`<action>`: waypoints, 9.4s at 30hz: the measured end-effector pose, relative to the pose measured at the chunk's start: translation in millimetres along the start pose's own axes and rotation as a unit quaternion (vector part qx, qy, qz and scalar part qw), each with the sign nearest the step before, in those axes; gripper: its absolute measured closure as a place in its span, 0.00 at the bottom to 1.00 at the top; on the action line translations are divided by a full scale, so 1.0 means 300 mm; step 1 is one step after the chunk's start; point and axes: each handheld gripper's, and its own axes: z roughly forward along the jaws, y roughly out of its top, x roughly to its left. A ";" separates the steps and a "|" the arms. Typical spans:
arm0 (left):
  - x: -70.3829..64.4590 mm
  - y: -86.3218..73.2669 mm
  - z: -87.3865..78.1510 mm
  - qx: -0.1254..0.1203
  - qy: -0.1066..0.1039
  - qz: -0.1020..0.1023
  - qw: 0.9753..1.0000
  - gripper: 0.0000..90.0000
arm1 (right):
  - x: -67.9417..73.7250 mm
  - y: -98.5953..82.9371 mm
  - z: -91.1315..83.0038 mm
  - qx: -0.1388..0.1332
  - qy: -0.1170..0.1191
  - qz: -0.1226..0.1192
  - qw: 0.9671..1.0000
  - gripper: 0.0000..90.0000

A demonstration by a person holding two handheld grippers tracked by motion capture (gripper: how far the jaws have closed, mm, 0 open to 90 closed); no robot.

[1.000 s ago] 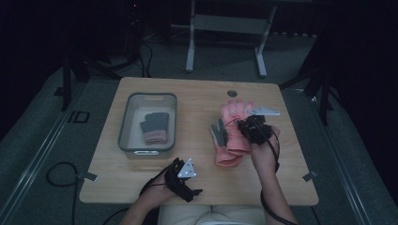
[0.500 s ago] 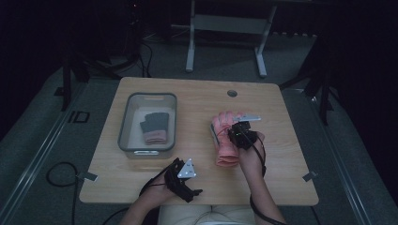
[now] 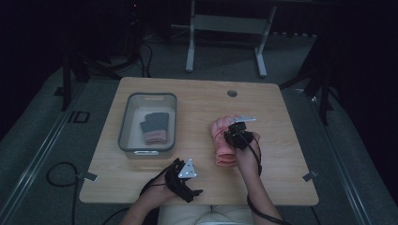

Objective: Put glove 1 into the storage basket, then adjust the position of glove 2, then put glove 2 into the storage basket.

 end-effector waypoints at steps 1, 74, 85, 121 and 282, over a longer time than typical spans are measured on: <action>0.000 0.001 -0.003 0.000 0.003 0.004 1.000 0.03 | -0.001 0.004 -0.009 -0.004 0.007 -0.001 1.000 0.81; 0.399 0.335 0.270 0.021 -0.052 -0.355 0.933 0.63 | -0.225 -0.065 0.105 0.047 0.141 0.007 0.989 0.69; 0.371 0.416 0.200 0.031 -0.029 -0.316 0.948 0.85 | -0.220 -0.068 0.052 0.009 0.147 0.022 0.989 0.75; 0.463 0.519 -0.322 0.032 0.072 -0.274 0.958 0.85 | 0.054 0.263 -0.105 -0.083 0.187 -0.022 0.978 0.76; 0.253 0.326 -0.344 -0.026 0.099 -0.166 0.981 0.02 | 0.111 0.258 0.077 -0.030 0.241 -0.114 0.963 0.16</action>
